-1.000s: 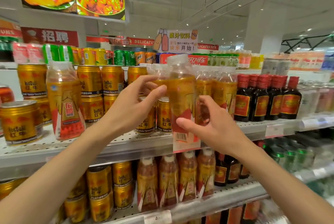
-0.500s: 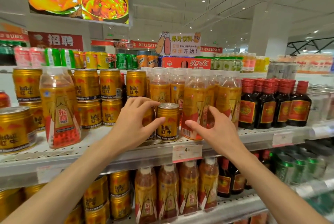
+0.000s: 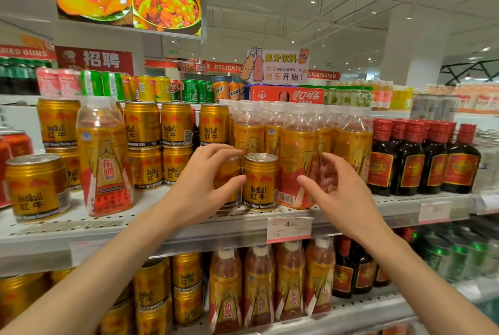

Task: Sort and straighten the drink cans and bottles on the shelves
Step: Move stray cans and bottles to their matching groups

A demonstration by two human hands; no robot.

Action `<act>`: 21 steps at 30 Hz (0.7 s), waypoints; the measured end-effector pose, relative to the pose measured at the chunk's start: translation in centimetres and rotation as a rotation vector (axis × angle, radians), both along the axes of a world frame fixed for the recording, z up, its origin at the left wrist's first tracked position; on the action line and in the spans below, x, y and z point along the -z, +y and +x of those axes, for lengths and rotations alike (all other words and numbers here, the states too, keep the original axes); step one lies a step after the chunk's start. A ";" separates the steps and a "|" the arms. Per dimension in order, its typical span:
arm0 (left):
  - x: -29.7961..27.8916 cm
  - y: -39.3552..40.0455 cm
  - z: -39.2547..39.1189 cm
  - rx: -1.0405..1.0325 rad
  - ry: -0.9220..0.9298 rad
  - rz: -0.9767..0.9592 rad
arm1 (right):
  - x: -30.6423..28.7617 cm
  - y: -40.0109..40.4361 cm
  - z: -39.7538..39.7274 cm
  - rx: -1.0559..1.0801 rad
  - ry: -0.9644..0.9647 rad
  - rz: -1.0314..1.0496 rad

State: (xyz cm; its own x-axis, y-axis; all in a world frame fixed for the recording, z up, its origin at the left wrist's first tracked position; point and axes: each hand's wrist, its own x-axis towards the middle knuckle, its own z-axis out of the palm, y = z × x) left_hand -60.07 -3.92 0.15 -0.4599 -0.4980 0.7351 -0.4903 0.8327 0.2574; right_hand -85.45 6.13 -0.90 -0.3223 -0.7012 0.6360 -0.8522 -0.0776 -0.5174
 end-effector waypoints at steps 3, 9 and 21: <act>0.1 0.0 1.3 -0.019 0.055 0.002 | -0.6 0.7 -0.1 0.012 0.083 -0.172; 0.6 0.4 2.5 0.015 0.105 0.095 | -2.9 0.5 4.0 -0.208 0.333 -0.240; 0.9 1.2 2.2 0.044 0.214 0.241 | -3.3 -2.5 6.5 -0.191 0.377 0.064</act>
State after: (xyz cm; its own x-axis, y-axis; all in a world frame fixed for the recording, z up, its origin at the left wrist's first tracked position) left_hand -57.86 -2.74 -0.79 -0.3323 -0.6527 0.6809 -0.3688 0.7543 0.5431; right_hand -78.91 3.65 2.42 0.0637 -0.7674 0.6380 -0.9560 -0.2303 -0.1815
